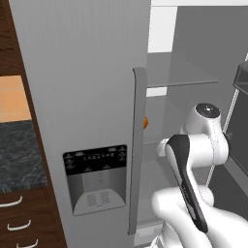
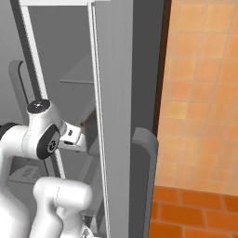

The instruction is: Place one sweet potato and one chicken drumstick in each tupperware on the nearby counter, to pack two identical lunches.

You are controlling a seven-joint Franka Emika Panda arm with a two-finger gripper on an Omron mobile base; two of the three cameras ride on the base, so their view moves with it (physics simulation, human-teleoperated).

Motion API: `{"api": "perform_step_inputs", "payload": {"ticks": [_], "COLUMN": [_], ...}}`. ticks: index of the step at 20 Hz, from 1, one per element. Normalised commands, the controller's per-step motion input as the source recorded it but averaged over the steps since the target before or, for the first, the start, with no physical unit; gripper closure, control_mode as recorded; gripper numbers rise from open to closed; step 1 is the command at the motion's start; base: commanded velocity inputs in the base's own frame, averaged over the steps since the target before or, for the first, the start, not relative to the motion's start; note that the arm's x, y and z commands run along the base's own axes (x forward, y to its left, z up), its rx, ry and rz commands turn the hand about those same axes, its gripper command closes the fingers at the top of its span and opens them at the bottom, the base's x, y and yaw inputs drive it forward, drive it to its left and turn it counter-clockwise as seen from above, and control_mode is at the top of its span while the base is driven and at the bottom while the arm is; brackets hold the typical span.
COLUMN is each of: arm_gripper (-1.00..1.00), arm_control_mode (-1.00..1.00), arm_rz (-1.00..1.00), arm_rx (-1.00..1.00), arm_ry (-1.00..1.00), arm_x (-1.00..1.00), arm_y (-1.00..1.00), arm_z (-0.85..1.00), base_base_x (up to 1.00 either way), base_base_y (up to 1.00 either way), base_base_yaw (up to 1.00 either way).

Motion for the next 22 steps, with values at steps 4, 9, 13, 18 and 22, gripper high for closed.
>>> {"api": "perform_step_inputs", "payload": {"ticks": [4, 9, 13, 18, 22], "arm_gripper": [-1.00, -1.00, -1.00, -1.00, -1.00], "arm_control_mode": [-1.00, -1.00, -1.00, -1.00, -1.00], "arm_rz": [-0.15, -0.15, 0.00, 0.00, 0.00], "arm_rx": [0.10, 0.28, 0.14, 0.06, 0.05], "arm_ry": [-0.11, -0.12, -0.11, -0.10, -0.12], "arm_x": [0.22, 0.16, 0.01, 0.12, 0.11], "arm_y": [0.20, -0.17, -0.05, 0.00, 0.00], "arm_z": [-0.01, 0.00, 0.01, 0.00, 0.00], "base_base_x": [0.00, 0.00, 0.00, 0.00, 0.00], "base_base_y": [0.00, 0.00, 0.00, 0.00, 0.00], "base_base_yaw": [0.00, 0.00, 0.00, 0.00, 0.00]}}
